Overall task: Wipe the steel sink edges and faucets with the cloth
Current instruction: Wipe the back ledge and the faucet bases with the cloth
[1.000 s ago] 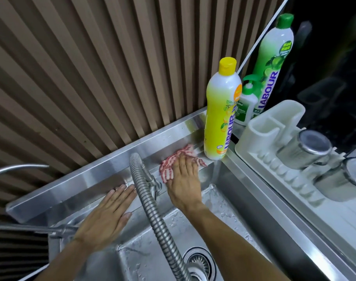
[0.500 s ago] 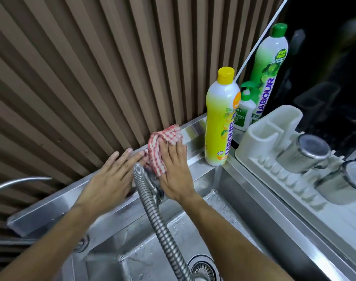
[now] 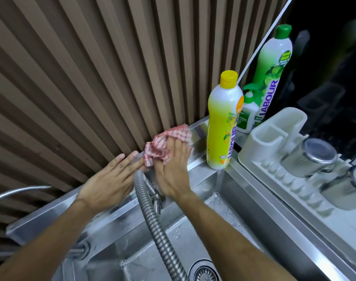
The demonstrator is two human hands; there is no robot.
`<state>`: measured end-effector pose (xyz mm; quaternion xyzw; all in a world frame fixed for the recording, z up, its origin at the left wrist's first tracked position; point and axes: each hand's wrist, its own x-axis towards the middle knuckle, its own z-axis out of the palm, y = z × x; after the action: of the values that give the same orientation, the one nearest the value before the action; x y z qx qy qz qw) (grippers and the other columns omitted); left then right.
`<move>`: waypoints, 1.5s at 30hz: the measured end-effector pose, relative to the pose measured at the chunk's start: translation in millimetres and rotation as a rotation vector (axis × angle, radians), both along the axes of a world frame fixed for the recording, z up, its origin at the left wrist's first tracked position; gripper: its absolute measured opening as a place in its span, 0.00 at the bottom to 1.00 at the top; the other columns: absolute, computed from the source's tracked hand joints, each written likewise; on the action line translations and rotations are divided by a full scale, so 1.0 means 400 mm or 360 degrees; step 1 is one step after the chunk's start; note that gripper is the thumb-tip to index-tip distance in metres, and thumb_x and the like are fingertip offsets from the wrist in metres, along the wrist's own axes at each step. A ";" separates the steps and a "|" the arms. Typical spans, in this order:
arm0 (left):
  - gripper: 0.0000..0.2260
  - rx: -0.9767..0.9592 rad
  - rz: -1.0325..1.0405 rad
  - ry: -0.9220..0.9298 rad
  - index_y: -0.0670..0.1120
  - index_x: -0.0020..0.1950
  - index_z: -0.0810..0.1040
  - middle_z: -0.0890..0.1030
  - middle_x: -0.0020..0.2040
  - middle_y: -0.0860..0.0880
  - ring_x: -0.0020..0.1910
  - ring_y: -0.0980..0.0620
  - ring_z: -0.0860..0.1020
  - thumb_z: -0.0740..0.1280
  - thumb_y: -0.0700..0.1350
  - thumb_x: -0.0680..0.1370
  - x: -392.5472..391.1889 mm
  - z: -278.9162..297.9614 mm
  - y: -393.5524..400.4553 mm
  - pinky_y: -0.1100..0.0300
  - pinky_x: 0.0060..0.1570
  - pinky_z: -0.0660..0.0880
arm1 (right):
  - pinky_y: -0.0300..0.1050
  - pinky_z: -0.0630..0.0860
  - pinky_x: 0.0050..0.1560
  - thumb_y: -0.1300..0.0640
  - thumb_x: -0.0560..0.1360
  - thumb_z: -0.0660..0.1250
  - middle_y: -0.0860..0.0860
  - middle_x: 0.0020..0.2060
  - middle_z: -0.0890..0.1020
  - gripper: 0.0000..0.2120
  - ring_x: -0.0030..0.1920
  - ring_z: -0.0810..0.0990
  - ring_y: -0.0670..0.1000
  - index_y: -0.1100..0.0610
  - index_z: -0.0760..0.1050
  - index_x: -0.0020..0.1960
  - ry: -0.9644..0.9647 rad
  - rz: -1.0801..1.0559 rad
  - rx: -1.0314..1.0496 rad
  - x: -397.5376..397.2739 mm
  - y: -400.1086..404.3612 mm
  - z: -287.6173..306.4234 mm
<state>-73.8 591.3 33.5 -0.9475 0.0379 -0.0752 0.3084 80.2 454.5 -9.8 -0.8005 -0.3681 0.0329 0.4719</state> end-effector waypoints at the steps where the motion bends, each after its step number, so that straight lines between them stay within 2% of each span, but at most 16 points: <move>1: 0.27 0.0004 0.0007 0.0003 0.43 0.82 0.61 0.59 0.83 0.45 0.83 0.44 0.48 0.52 0.49 0.83 0.000 0.000 -0.002 0.47 0.82 0.43 | 0.51 0.30 0.79 0.43 0.80 0.51 0.59 0.83 0.49 0.38 0.82 0.42 0.54 0.57 0.44 0.84 0.0051 -0.0111 0.0008 0.037 0.012 0.009; 5: 0.27 0.0004 0.0033 -0.0012 0.44 0.83 0.58 0.54 0.84 0.46 0.83 0.44 0.50 0.50 0.49 0.84 -0.001 0.001 -0.004 0.48 0.82 0.44 | 0.46 0.40 0.80 0.43 0.83 0.59 0.56 0.83 0.48 0.39 0.82 0.47 0.54 0.57 0.42 0.83 0.0830 -0.0511 0.0434 0.079 0.039 0.046; 8: 0.27 -0.0010 0.0034 -0.0015 0.44 0.83 0.58 0.53 0.84 0.47 0.83 0.44 0.49 0.49 0.50 0.84 -0.001 0.000 -0.003 0.48 0.82 0.44 | 0.45 0.64 0.73 0.38 0.84 0.52 0.53 0.75 0.66 0.32 0.71 0.69 0.53 0.51 0.51 0.82 0.1495 -0.0237 0.0414 -0.022 0.023 0.006; 10: 0.27 -0.0016 0.0030 -0.0028 0.44 0.83 0.57 0.53 0.85 0.47 0.83 0.44 0.49 0.49 0.50 0.84 -0.003 -0.001 -0.003 0.48 0.82 0.44 | 0.42 0.71 0.63 0.42 0.84 0.52 0.50 0.68 0.71 0.26 0.60 0.75 0.50 0.50 0.58 0.79 0.1593 -0.0093 0.0322 -0.057 0.017 -0.032; 13: 0.26 -0.0024 0.0036 -0.0018 0.44 0.84 0.56 0.53 0.84 0.47 0.83 0.44 0.50 0.47 0.49 0.85 -0.002 -0.006 -0.004 0.47 0.81 0.47 | 0.45 0.73 0.68 0.38 0.76 0.53 0.53 0.70 0.74 0.32 0.61 0.77 0.48 0.53 0.67 0.75 0.1432 0.0009 0.0164 -0.050 0.006 -0.065; 15: 0.27 -0.0033 0.0040 -0.0019 0.45 0.84 0.55 0.53 0.84 0.46 0.83 0.44 0.49 0.48 0.49 0.85 -0.003 -0.006 -0.005 0.47 0.81 0.46 | 0.29 0.69 0.63 0.43 0.80 0.52 0.54 0.70 0.70 0.27 0.59 0.74 0.36 0.57 0.66 0.74 0.1170 0.0162 0.0061 -0.055 -0.031 -0.069; 17: 0.27 -0.0037 0.0031 -0.0024 0.45 0.84 0.54 0.54 0.84 0.46 0.83 0.44 0.49 0.49 0.49 0.84 -0.005 -0.005 -0.007 0.47 0.81 0.44 | 0.37 0.65 0.73 0.42 0.82 0.51 0.54 0.74 0.64 0.27 0.68 0.69 0.38 0.56 0.62 0.75 0.0909 0.0221 0.0036 -0.045 -0.060 -0.077; 19: 0.28 -0.0019 0.0022 -0.0026 0.44 0.84 0.53 0.53 0.84 0.46 0.83 0.44 0.48 0.49 0.49 0.84 -0.004 -0.005 -0.008 0.47 0.81 0.43 | 0.52 0.56 0.81 0.32 0.80 0.52 0.53 0.79 0.58 0.37 0.78 0.61 0.49 0.54 0.53 0.81 0.0977 0.0152 0.0209 -0.013 -0.056 -0.062; 21: 0.28 -0.0017 0.0035 -0.0041 0.43 0.84 0.53 0.53 0.84 0.45 0.84 0.44 0.46 0.49 0.49 0.84 -0.002 -0.004 -0.007 0.48 0.81 0.41 | 0.45 0.37 0.81 0.32 0.81 0.53 0.50 0.82 0.36 0.43 0.82 0.39 0.48 0.49 0.31 0.82 0.0888 0.0067 0.0148 0.012 -0.027 -0.045; 23: 0.28 -0.0015 0.0055 -0.0078 0.42 0.84 0.53 0.53 0.84 0.44 0.84 0.44 0.46 0.49 0.49 0.84 -0.002 -0.004 -0.009 0.48 0.81 0.41 | 0.42 0.26 0.76 0.36 0.83 0.49 0.45 0.76 0.21 0.39 0.77 0.23 0.47 0.43 0.20 0.75 0.0301 0.0193 -0.0056 -0.001 -0.040 -0.037; 27: 0.28 -0.0023 0.0052 -0.0144 0.41 0.83 0.55 0.56 0.83 0.43 0.84 0.45 0.45 0.50 0.49 0.84 0.001 -0.004 -0.014 0.49 0.81 0.42 | 0.46 0.26 0.77 0.37 0.84 0.38 0.47 0.81 0.34 0.29 0.80 0.29 0.47 0.43 0.34 0.81 -0.0581 0.0834 -0.0387 0.038 -0.096 -0.134; 31: 0.27 -0.0004 0.0070 -0.0094 0.42 0.83 0.56 0.54 0.84 0.45 0.84 0.46 0.44 0.50 0.49 0.84 -0.001 -0.005 -0.015 0.49 0.81 0.40 | 0.49 0.35 0.81 0.42 0.86 0.49 0.51 0.83 0.53 0.29 0.83 0.44 0.52 0.47 0.48 0.84 -0.1026 0.1025 -0.0604 0.148 -0.155 -0.160; 33: 0.27 -0.0002 0.0069 -0.0083 0.42 0.83 0.55 0.54 0.84 0.45 0.84 0.45 0.44 0.50 0.49 0.84 0.000 -0.005 -0.014 0.49 0.81 0.40 | 0.50 0.36 0.81 0.44 0.85 0.52 0.57 0.82 0.56 0.31 0.83 0.46 0.58 0.55 0.50 0.84 -0.0924 0.0788 -0.0524 0.144 -0.138 -0.137; 36: 0.26 -0.0038 0.0072 -0.0090 0.42 0.83 0.57 0.51 0.84 0.45 0.83 0.46 0.42 0.47 0.49 0.85 -0.001 -0.008 -0.013 0.50 0.81 0.40 | 0.52 0.30 0.79 0.43 0.85 0.50 0.58 0.83 0.48 0.34 0.82 0.38 0.58 0.58 0.44 0.84 -0.0615 0.0531 -0.0427 0.077 -0.051 -0.061; 41: 0.27 -0.0066 0.0061 -0.0020 0.42 0.82 0.59 0.53 0.83 0.43 0.83 0.44 0.41 0.38 0.50 0.87 -0.007 -0.010 -0.015 0.48 0.81 0.39 | 0.55 0.41 0.82 0.44 0.84 0.50 0.57 0.83 0.51 0.33 0.82 0.39 0.54 0.56 0.44 0.83 -0.1003 0.0880 -0.0412 0.103 -0.079 -0.080; 45: 0.25 -0.0056 0.0061 -0.0054 0.44 0.84 0.56 0.56 0.83 0.44 0.83 0.44 0.42 0.43 0.48 0.86 -0.004 -0.004 -0.018 0.48 0.81 0.40 | 0.51 0.34 0.81 0.40 0.80 0.40 0.54 0.83 0.52 0.34 0.80 0.37 0.51 0.52 0.42 0.82 -0.0612 0.0824 -0.0676 0.130 -0.195 -0.134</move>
<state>-75.4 584.2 31.9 -0.9519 0.0131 -0.0861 0.2936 132.2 376.5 -63.6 -0.7526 -0.6247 0.0757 0.1940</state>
